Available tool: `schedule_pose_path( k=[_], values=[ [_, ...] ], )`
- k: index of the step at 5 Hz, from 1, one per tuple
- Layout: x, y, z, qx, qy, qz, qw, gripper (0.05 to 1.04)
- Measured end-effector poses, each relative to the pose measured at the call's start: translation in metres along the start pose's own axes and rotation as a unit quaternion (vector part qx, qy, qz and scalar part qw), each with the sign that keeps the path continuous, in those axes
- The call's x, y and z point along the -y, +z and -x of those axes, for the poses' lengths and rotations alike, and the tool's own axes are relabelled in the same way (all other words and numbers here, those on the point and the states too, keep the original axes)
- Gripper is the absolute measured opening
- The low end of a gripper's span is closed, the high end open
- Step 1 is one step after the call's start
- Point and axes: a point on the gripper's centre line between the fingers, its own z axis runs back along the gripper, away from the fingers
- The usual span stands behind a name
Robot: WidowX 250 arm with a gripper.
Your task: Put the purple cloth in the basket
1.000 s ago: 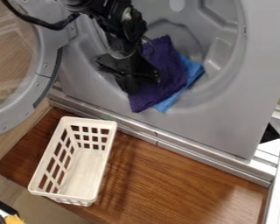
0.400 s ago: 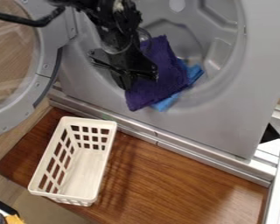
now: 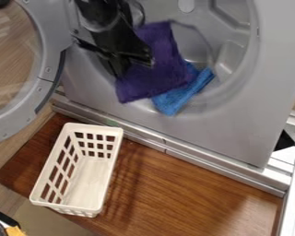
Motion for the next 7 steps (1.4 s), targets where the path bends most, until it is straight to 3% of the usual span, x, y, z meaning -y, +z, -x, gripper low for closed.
schedule_pose_path(
  k=[1, 2, 3, 5, 7],
  values=[
    [-0.009, 0.022, 0.017, -0.011, -0.001, -0.002, 0.9999, 0.055],
    [-0.019, 0.026, 0.04, -0.024, 0.003, -0.003, 0.9997, 0.055],
    [-0.029, 0.013, 0.071, -0.056, 0.004, -0.011, 0.9984, 0.055],
    [-0.035, -0.038, 0.122, -0.133, -0.004, -0.012, 0.991, 0.055],
    [-0.051, -0.067, 0.159, -0.19, 0.033, -0.024, 0.9809, 0.07]
  ],
)
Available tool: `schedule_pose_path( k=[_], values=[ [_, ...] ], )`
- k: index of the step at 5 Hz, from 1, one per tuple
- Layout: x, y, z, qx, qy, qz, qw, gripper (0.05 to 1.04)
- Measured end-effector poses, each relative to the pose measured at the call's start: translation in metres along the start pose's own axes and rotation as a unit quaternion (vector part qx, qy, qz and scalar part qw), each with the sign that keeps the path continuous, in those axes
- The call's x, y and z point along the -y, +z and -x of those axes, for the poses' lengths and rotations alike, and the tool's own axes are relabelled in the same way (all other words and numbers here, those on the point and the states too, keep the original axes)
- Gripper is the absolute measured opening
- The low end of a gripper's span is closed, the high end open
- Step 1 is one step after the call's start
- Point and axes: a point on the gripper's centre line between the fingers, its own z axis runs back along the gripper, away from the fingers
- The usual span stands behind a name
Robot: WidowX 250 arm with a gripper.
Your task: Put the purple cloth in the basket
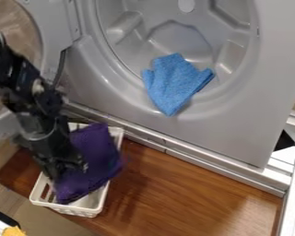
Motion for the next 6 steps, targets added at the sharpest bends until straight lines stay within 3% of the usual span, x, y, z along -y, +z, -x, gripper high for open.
schedule_pose_path(
  k=[1, 3, 4, 5, 6],
  values=[
    [-0.005, 0.001, 0.001, -0.016, 0.012, -0.008, 0.9998, 0.228],
    [-0.001, 0.009, -0.002, -0.018, 0.024, 0.002, 0.9995, 0.803],
    [0.003, 0.022, -0.005, -0.016, 0.013, -0.002, 0.9998, 0.998],
    [0.004, 0.046, -0.013, -0.001, 0.001, -0.002, 1.0, 1.003],
    [0.009, 0.077, -0.017, 0.052, -0.032, 0.037, 0.9974, 0.998]
  ],
)
